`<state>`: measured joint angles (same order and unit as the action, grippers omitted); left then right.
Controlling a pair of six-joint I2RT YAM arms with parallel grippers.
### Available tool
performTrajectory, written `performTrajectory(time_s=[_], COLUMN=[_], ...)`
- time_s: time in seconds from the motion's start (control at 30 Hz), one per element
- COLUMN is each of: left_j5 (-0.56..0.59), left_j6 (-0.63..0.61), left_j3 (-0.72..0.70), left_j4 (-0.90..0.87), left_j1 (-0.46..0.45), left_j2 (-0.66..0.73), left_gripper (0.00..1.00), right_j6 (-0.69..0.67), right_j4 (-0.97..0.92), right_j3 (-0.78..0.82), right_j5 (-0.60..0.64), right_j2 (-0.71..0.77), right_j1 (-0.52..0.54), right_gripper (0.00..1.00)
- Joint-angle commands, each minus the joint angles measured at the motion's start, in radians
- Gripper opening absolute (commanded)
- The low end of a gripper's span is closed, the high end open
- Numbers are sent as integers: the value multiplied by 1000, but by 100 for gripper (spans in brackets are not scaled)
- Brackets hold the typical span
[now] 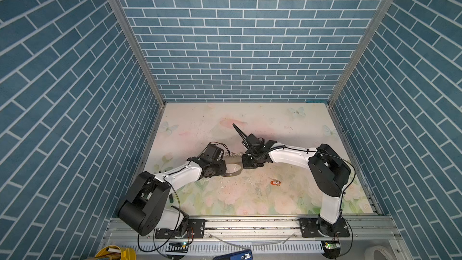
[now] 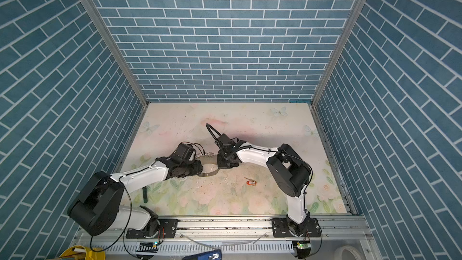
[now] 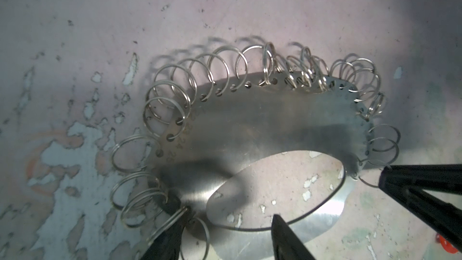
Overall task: Attach keys to a key ring
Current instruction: Pick up the keyring from the center of the table.
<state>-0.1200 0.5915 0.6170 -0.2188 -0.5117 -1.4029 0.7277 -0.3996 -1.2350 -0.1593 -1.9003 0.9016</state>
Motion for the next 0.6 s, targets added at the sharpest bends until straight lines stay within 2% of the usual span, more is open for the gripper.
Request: performTrajectory(time_s=[0.0, 0.23, 0.4, 0.57], left_j5=[13, 15, 16, -63], left_j6=[-16, -40, -59, -103], left_j3=[-2, 3, -23, -60], left_j4=[-31, -52, -28, 83], left_j1=[10, 12, 12, 12], left_j2=[10, 87, 224, 357], left_gripper=[59, 60, 62, 60], right_j6=[16, 12, -22, -90], right_j4=[-4, 30, 103, 168], right_j3=[-31, -3, 75, 137], right_j5=[-2, 7, 39, 39], right_j2=[-17, 20, 133, 230], right_j1=[6, 5, 5, 7], right_gripper=[6, 0, 0, 0])
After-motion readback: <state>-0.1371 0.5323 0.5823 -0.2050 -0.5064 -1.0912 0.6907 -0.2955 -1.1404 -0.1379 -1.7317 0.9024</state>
